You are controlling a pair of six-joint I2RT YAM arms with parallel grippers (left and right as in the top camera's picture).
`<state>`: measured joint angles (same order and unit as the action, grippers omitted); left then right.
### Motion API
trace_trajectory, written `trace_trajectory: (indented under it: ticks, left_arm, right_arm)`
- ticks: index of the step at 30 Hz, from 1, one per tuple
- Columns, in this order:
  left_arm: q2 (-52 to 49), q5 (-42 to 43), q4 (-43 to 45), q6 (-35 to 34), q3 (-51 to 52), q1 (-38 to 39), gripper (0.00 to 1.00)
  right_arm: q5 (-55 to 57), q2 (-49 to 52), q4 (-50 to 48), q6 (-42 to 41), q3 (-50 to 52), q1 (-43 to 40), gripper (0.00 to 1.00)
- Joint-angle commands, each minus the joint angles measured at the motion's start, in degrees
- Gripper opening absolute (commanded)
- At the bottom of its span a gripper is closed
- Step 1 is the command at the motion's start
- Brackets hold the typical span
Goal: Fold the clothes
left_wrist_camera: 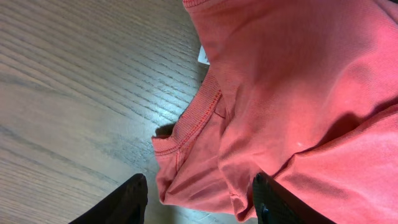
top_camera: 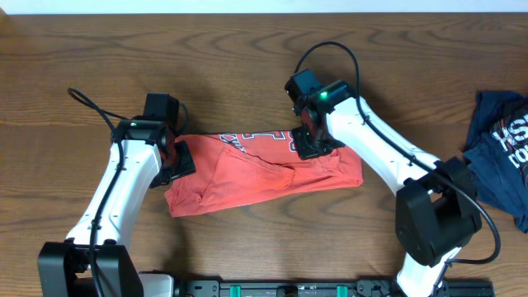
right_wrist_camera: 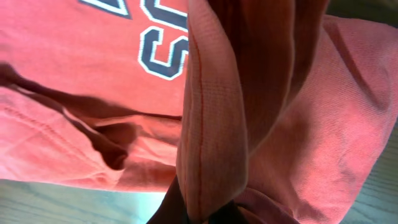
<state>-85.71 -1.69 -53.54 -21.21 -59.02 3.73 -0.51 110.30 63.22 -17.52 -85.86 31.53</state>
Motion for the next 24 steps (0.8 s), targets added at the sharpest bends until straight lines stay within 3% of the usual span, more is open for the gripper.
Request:
trace_trajectory:
  ticks: [1, 3, 4, 7, 16, 24]
  left_arm:
    - [0.5, 0.0, -0.2, -0.5, -0.5, -0.4, 0.56]
    - [0.5, 0.0, -0.2, -0.5, -0.5, -0.4, 0.56]
    - [0.5, 0.0, -0.2, -0.5, -0.5, -0.4, 0.56]
    - [0.5, 0.0, -0.2, -0.5, -0.5, -0.4, 0.56]
    - [0.5, -0.1, -0.2, -0.5, -0.5, -0.4, 0.57]
    - [0.5, -0.3, -0.2, -0.5, -0.5, -0.4, 0.57]
  right_arm:
    - [-0.8, 0.5, -0.3, -1.1, -0.6, 1.3, 0.04]
    - [-0.8, 0.5, -0.3, -1.1, -0.6, 1.8, 0.08]
    - [-0.9, 0.5, -0.2, -1.1, -0.6, 2.0, 0.16]
    - [-1.9, 0.5, -0.2, -1.1, -0.6, 2.4, 0.28]
    - [-5.0, 0.5, -0.6, 2.3, -0.6, 2.7, 0.34]
    - [7.3, -0.9, 1.2, -3.7, -1.0, -0.2, 0.33]
